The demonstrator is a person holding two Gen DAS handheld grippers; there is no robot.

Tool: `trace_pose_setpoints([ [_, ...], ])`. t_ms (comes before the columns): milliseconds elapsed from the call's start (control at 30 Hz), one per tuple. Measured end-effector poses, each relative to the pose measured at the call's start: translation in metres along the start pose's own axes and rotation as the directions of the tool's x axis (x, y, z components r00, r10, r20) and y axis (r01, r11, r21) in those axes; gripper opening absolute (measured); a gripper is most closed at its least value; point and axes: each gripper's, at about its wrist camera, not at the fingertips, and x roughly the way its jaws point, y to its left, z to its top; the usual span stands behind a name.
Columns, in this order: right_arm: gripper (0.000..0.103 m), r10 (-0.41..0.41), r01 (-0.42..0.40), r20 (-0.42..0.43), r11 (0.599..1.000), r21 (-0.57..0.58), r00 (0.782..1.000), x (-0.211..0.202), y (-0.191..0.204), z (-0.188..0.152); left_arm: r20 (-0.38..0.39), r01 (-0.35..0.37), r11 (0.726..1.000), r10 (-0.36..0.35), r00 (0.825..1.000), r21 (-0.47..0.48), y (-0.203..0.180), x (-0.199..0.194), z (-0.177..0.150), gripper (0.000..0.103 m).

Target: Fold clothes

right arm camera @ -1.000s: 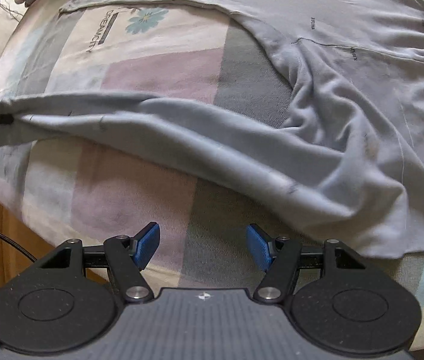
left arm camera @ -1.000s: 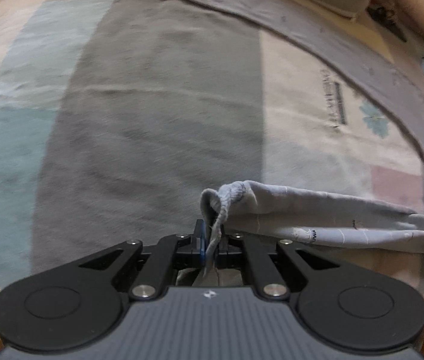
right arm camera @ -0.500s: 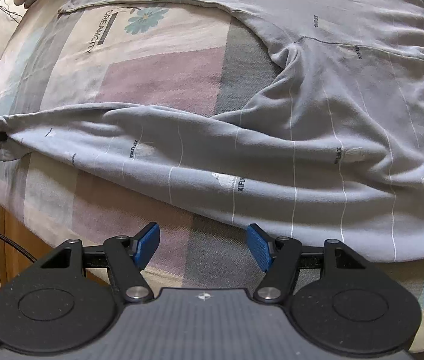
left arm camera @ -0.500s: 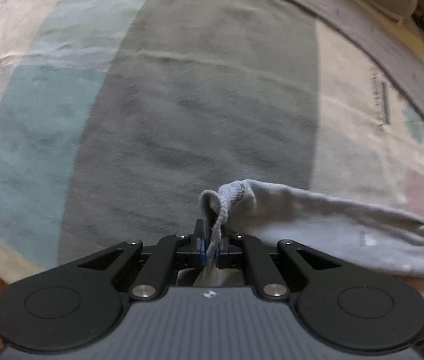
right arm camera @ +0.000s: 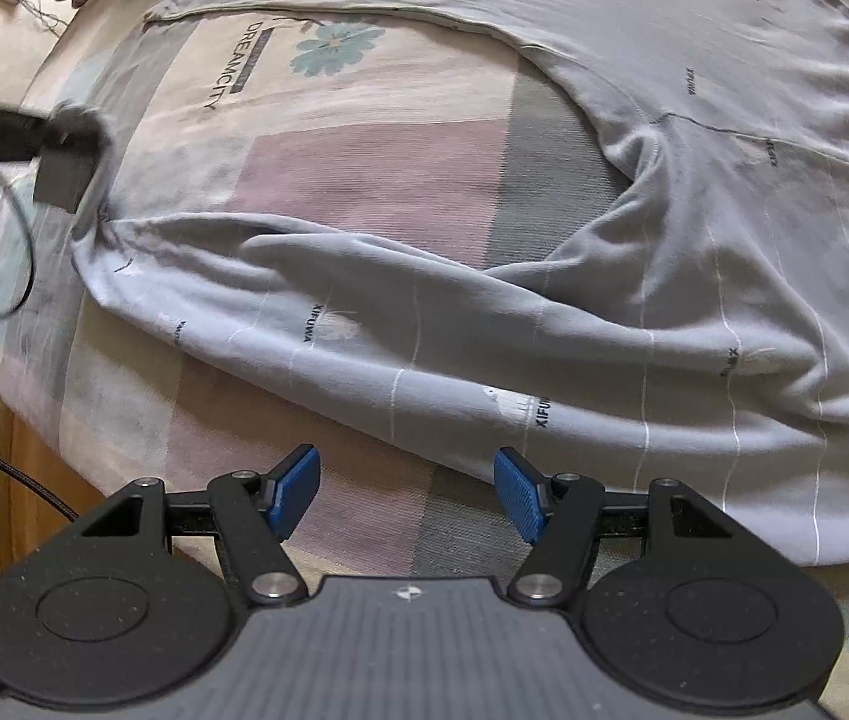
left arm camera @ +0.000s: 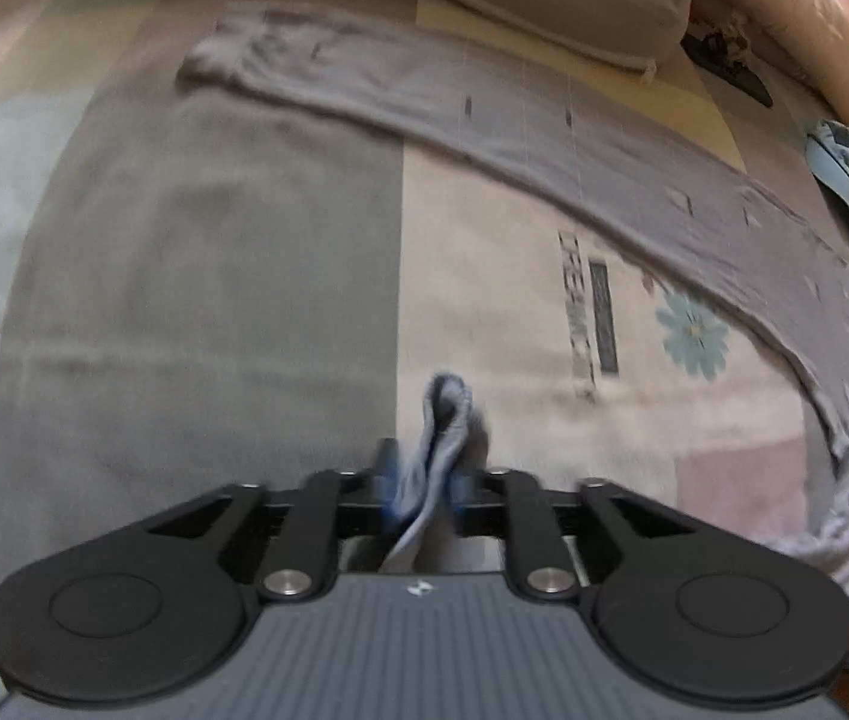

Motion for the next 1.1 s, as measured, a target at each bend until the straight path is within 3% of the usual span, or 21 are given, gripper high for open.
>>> trace_pose_setpoints([
  [67,0.069,-0.001,0.001,-0.003,1.0,0.003,1.0,0.001,0.0,-0.001,0.03,-0.013,1.0,0.014,0.999,-0.01,0.004,-0.006,0.0,0.045],
  [267,0.069,0.007,-0.007,-0.006,1.0,0.009,1.0,0.004,0.001,-0.001,0.074,-0.041,0.988,0.052,0.996,-0.148,0.035,-0.026,-0.026,0.045],
  [433,0.069,0.014,-0.014,-0.006,1.0,0.004,1.0,0.006,0.003,0.001,0.085,0.022,0.937,0.008,0.996,-0.349,0.058,-0.018,-0.075,0.041],
  [567,0.069,0.019,-0.019,-0.006,1.0,0.0,1.0,0.007,0.005,0.002,0.123,0.092,0.903,-0.043,0.991,-0.42,0.063,0.005,-0.099,0.04],
  [700,0.069,0.012,-0.012,-0.014,1.0,-0.008,1.0,0.007,0.005,0.003,0.22,0.162,0.882,-0.068,0.973,-0.443,0.067,0.015,-0.099,0.04],
  [800,0.069,0.013,-0.013,-0.023,1.0,-0.009,1.0,0.009,0.005,0.002,0.249,0.174,0.888,-0.07,0.966,-0.426,0.065,0.021,-0.089,0.039],
  [933,0.069,0.019,-0.019,-0.025,1.0,-0.007,0.999,0.013,0.007,0.002,0.27,0.175,0.91,-0.074,0.96,-0.376,0.06,0.025,-0.072,0.029],
  [1100,0.069,0.027,-0.027,-0.029,1.0,-0.008,0.999,0.013,0.011,-0.002,0.267,0.221,0.893,-0.119,0.956,-0.392,0.061,0.028,-0.081,0.017],
])
